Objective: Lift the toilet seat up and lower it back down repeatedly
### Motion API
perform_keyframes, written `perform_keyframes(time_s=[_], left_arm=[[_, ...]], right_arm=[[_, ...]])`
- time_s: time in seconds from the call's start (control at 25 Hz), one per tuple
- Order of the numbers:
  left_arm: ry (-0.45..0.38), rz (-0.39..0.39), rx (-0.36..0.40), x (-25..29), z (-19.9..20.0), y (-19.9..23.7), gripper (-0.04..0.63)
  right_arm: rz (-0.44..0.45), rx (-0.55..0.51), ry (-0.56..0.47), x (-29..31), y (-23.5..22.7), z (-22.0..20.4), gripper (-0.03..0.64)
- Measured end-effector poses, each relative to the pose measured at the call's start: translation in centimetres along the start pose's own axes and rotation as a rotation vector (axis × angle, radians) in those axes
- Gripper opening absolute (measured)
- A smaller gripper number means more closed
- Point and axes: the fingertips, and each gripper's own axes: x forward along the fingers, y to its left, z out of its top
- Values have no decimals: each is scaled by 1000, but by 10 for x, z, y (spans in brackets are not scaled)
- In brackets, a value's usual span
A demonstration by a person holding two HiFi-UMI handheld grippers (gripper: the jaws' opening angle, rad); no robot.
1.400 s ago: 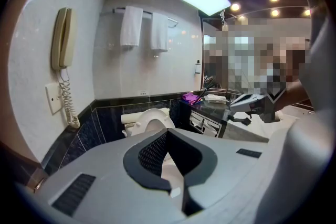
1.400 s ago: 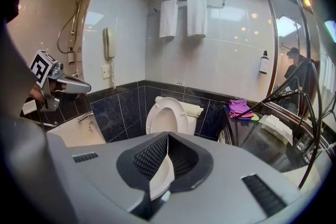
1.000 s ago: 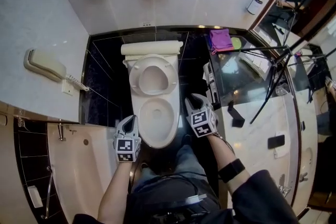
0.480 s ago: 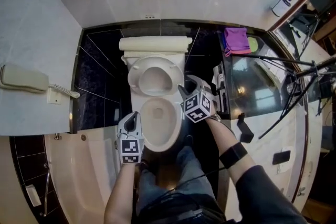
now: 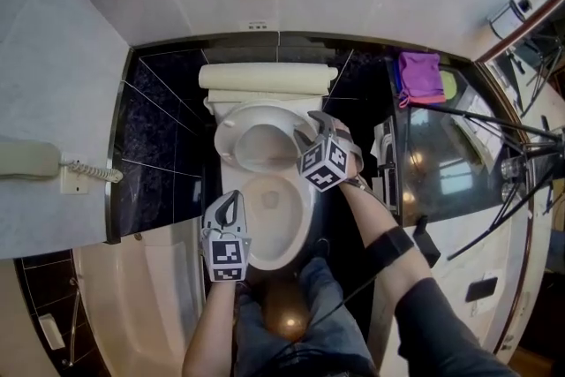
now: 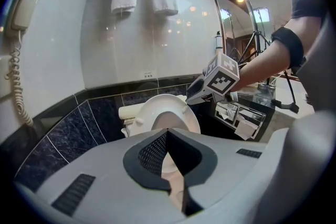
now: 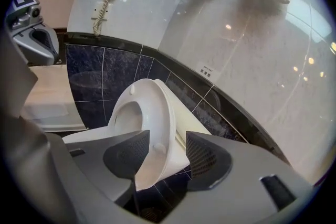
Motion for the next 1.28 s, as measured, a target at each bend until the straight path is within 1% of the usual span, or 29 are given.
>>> perform_keyframes(time_s=[0.12, 0.32, 0.36, 0.48, 0.6, 0.96, 1.28], left_arm=[[5, 7, -15, 9, -5, -1, 0], [20, 22, -37, 19, -18, -3, 0], [26, 24, -40, 19, -21, -4, 0], [43, 30, -49, 19, -31, -5, 0], [52, 36, -57, 20, -37, -2, 0], [80, 26, -77, 13, -52, -7, 0], [101, 7, -89, 4, -66, -15, 0]], right_arm=[[9, 2, -4, 19, -3, 4, 239], [19, -60, -17, 42, -3, 10, 233], [22, -72, -16, 45, -2, 9, 201], [27, -119, -12, 51, 3, 8, 150], [12, -150, -16, 51, 3, 11, 132], [-15, -169, 2, 41, 11, 10, 126], [-10, -188, -1, 18, 29, 8, 120]])
